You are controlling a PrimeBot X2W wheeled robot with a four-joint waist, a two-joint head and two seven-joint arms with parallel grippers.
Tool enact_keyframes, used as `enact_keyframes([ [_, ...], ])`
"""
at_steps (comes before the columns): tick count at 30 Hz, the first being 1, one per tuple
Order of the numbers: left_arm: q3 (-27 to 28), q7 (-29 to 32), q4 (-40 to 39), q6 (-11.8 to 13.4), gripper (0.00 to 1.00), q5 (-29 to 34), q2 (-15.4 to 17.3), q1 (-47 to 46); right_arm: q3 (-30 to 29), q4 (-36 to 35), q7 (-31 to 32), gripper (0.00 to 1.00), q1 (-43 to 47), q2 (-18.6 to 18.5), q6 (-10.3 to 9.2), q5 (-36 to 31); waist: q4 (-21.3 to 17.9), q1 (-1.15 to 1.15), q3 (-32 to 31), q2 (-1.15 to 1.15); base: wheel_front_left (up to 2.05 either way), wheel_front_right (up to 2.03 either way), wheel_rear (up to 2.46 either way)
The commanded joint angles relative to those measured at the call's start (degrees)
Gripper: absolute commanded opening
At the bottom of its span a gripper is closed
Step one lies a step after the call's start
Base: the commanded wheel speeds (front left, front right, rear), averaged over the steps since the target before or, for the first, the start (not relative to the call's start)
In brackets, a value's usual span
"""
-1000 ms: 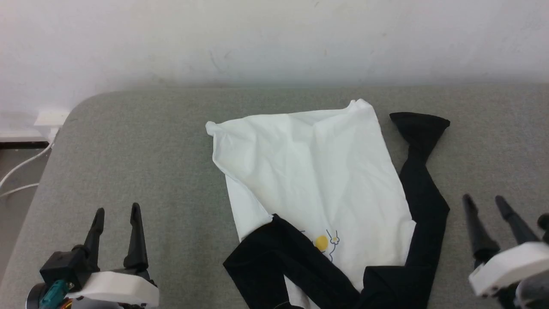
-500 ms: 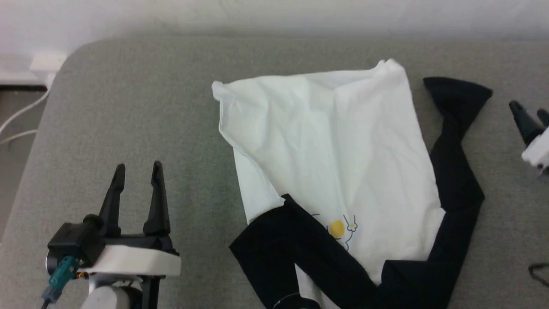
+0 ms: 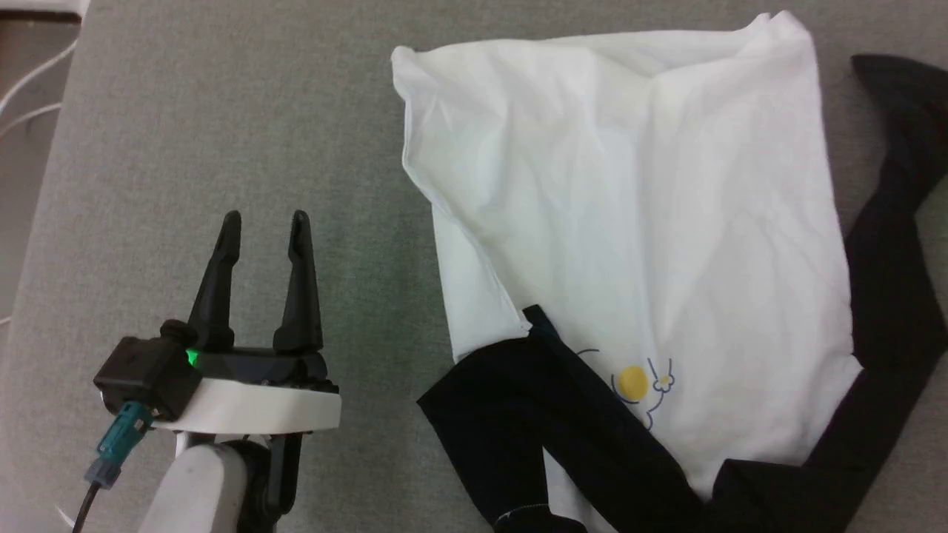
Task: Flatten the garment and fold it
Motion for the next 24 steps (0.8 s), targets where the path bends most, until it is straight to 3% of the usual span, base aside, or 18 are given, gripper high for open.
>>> enact_keyframes([
  [1, 0.5, -0.3, 0.1, -0.7, 1.0, 0.8, -0.6, -0.9, -0.5, 1.7, 0.9, 1.0, -0.8, 0.1, -0.1, -1.3, 2.2, -0.02, 2.7, 0.0, 0.0, 0.0, 0.0],
  [4, 0.9, -0.3, 0.7, -1.2, 1.0, 1.3, -1.4, -0.8, -2.9, 5.3, 4.0, 1.0, -0.7, 1.0, -0.1, -2.8, 2.2, -0.02, 2.7, 0.0, 0.0, 0.0, 0.0],
  [5, 1.1, -0.3, 0.9, -1.4, 1.0, 1.4, -1.6, -0.8, -3.7, 6.6, 5.4, 0.87, -0.6, 1.4, -0.1, -3.2, 2.2, -0.02, 2.5, 0.0, 0.0, 0.0, 0.0],
  [6, 1.3, -0.3, 1.1, -1.5, 1.0, 1.5, -1.9, -0.7, -4.4, 7.7, 6.7, 0.44, -0.6, 1.8, -0.1, -3.7, 2.1, -0.02, 2.3, 0.0, 0.0, 0.0, 0.0],
  [7, 1.6, -0.3, 1.3, -1.6, 1.0, 1.6, -2.1, -0.6, -4.9, 8.6, 7.7, 0.22, -0.6, 2.1, -0.1, -4.2, 2.0, -0.02, 2.1, 0.0, 0.0, 0.0, 0.0],
  [8, 1.6, -0.3, 1.3, -1.6, 1.0, 1.6, -2.1, -0.6, -4.9, 8.6, 7.7, 0.22, -0.6, 2.1, -0.1, -4.2, 2.0, -0.02, 2.1, 0.0, 0.0, 0.0, 0.0],
  [9, 1.8, -0.3, 1.5, -1.7, 1.0, 1.8, -2.2, -0.5, -5.1, 8.9, 7.9, 0.0, -0.7, 2.4, -0.1, -4.7, 2.0, -0.02, 1.8, 0.0, 0.0, 0.0, 0.0],
  [13, 2.6, -0.3, 2.4, -2.2, 1.0, 2.3, -3.0, -0.2, -3.9, 6.3, 2.9, 0.0, -1.0, 2.4, -0.1, -6.1, 1.5, -0.02, -0.3, 0.0, 0.0, 0.0, 0.0],
  [18, 3.3, -0.3, 3.8, -2.8, 1.0, 2.7, -3.6, 1.0, -3.5, 1.0, -11.8, 0.0, -0.9, 0.7, -0.1, -7.2, 0.4, -0.02, -4.9, 0.0, 0.0, 0.0, 0.0],
  [24, 3.9, -0.3, 5.5, -2.9, 1.0, 2.8, -3.6, 3.8, 1.3, -4.4, -21.7, 0.0, 1.2, 0.2, -0.1, -5.6, -2.1, -0.02, -11.9, 0.0, 0.0, 0.0, 0.0],
])
